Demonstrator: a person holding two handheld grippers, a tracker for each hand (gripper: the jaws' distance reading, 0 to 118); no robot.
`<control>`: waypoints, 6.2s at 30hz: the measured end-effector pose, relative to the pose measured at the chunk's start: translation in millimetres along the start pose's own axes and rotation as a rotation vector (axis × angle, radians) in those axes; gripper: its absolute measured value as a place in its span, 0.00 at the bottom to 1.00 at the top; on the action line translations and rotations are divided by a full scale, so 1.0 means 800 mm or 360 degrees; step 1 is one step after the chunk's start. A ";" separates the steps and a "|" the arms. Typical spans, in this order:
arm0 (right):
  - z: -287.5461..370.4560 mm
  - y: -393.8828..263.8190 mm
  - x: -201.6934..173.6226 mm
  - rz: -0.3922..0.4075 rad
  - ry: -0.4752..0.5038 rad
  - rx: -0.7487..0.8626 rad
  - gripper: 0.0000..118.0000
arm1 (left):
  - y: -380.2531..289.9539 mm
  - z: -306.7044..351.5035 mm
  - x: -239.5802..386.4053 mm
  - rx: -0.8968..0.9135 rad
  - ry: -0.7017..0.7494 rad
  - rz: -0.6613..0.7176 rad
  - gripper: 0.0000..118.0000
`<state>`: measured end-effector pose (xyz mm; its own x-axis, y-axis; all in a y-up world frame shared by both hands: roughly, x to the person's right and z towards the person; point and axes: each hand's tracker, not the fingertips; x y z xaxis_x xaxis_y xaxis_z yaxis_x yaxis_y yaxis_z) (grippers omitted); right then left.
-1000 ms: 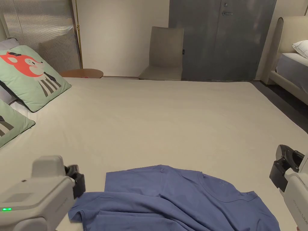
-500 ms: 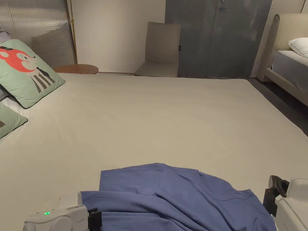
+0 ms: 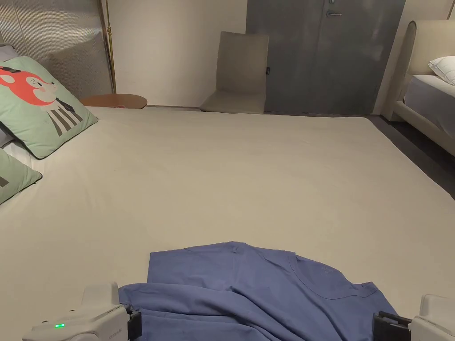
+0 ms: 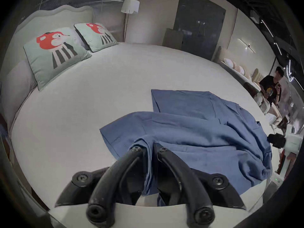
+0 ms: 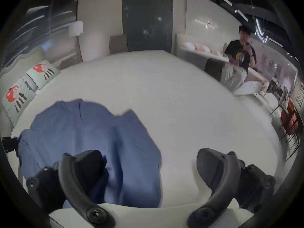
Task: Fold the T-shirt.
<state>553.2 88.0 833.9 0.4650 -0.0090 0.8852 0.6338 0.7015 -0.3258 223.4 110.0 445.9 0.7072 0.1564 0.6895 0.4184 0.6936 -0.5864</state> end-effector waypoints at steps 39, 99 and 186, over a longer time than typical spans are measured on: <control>0.319 0.252 -0.071 -0.0046 0.0329 0.1410 0.07 | 0.305 0.242 0.019 0.1037 -0.0243 -0.0006 0.03; 0.198 0.043 -0.031 -0.0079 0.0148 0.0577 0.07 | 0.091 0.107 -0.030 0.0156 -0.0050 0.0128 0.03; 0.023 0.106 -0.104 0.0238 0.0090 0.0341 0.99 | -0.018 0.046 -0.074 0.0020 0.0363 0.0099 0.05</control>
<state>556.6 161.3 738.8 0.5813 0.0702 0.8107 0.4129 0.8330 -0.3682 154.6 117.0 429.2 0.8423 0.0372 0.5377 0.3641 0.6964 -0.6185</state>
